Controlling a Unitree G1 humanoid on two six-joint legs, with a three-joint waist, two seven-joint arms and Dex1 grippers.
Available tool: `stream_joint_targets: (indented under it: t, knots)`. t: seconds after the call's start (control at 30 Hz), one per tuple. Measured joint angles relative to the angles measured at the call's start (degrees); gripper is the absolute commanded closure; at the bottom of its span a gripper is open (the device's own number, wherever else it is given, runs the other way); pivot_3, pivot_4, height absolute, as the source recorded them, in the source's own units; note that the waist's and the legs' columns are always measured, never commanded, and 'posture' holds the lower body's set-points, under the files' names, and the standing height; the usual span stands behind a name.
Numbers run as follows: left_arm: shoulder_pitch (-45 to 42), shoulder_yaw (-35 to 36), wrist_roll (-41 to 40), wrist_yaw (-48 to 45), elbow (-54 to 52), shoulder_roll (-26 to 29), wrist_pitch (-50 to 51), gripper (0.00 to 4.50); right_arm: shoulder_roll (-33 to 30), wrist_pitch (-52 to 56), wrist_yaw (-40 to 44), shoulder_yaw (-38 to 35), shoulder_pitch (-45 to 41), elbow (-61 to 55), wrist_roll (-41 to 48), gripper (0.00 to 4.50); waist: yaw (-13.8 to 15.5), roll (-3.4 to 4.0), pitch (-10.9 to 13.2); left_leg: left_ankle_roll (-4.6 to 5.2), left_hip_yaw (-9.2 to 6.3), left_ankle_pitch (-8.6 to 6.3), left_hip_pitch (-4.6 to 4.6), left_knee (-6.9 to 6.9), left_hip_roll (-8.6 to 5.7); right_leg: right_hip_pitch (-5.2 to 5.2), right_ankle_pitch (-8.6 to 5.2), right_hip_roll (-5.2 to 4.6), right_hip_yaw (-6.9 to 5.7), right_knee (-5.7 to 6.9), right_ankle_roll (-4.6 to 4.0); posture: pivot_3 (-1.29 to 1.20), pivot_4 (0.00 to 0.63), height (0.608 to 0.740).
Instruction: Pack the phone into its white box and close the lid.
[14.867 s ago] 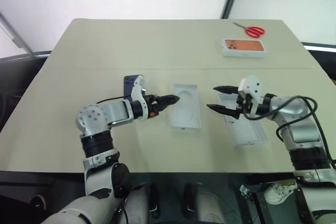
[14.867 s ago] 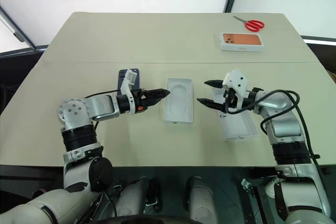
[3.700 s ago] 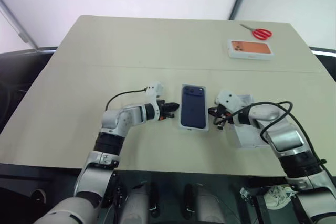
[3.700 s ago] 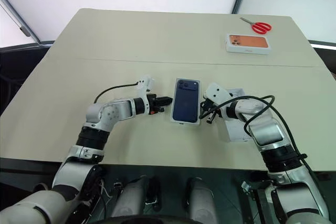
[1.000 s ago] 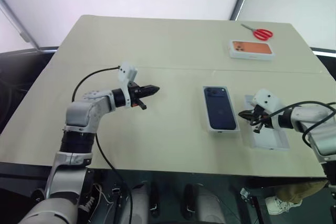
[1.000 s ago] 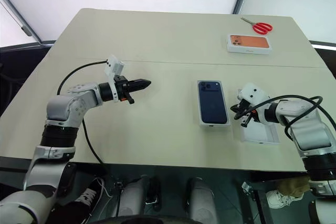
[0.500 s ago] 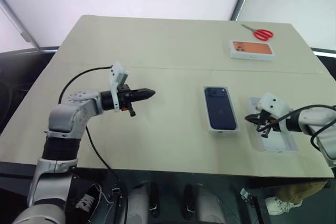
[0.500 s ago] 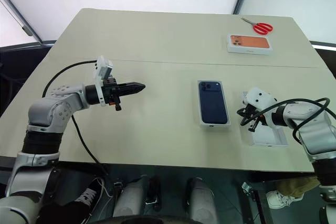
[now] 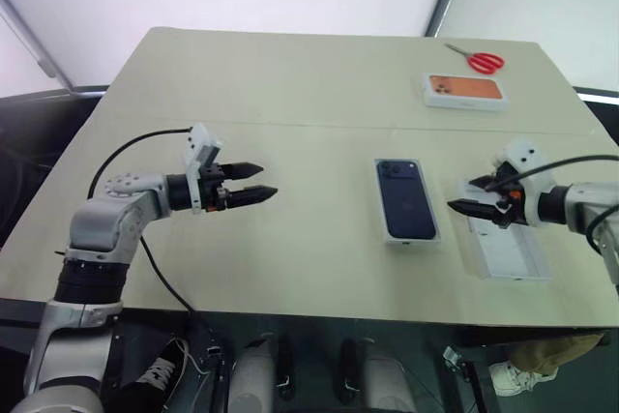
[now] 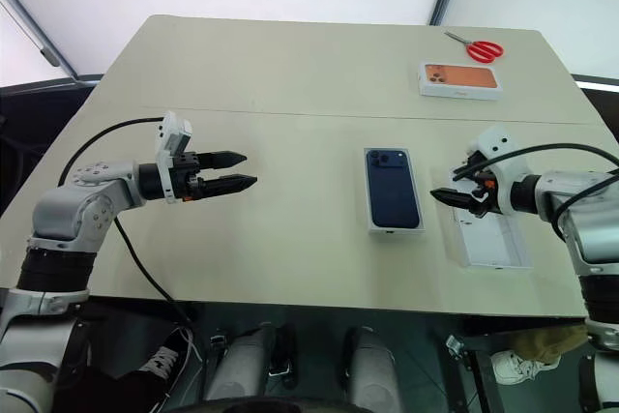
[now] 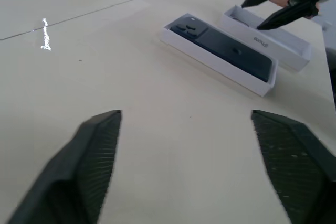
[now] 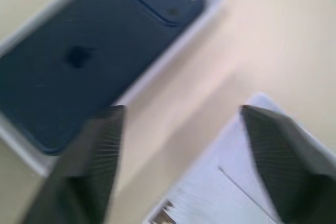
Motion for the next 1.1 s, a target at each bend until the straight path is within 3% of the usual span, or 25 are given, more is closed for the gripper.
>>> stream_joint_targets:
  t: [0.27, 0.53, 0.77, 1.1]
  knots:
    - [0.4, 0.1, -0.6, -6.0, 0.7, 0.7, -4.3, 0.01, 0.8, 24.6, -7.6, -3.3, -0.3, -6.9, 4.8, 0.03, -0.1, 0.05, 0.0, 0.00, 0.00, 0.00, -0.04, -0.01, 0.00, -0.05, 0.00, -0.02, 0.01, 0.00, -0.02, 0.00, 0.150, 0.738]
    - [1.7, -0.3, 0.3, -12.6, 0.9, 0.7, -16.4, 0.01, 5.2, 38.2, -16.6, -5.5, -0.1, -10.7, 5.3, 0.03, -0.1, 0.07, 0.0, -0.01, 0.02, 0.00, -0.18, -0.02, 0.00, -0.18, 0.00, -0.01, 0.03, 0.01, -0.03, 0.00, 0.150, 0.738]
    - [3.3, -3.7, 3.9, -16.6, 0.0, 0.5, -25.6, 0.01, 10.5, 41.4, -24.5, -8.1, -1.2, -12.2, 7.0, 0.03, -0.1, 0.12, 0.0, 0.00, 0.06, 0.01, -0.32, -0.01, 0.00, -0.29, 0.01, 0.04, 0.04, 0.01, -0.01, 0.00, 0.150, 0.738]
    - [3.2, -4.6, 3.9, -17.4, 0.1, -1.2, -26.8, 0.01, 10.1, 41.4, -34.1, -8.1, -1.2, -12.8, 13.4, 0.03, -0.2, 0.12, 0.0, 0.16, 0.06, 0.09, -0.36, 0.00, 0.01, -0.30, 0.12, 0.13, 0.04, 0.01, 0.19, 0.00, 0.150, 0.738]
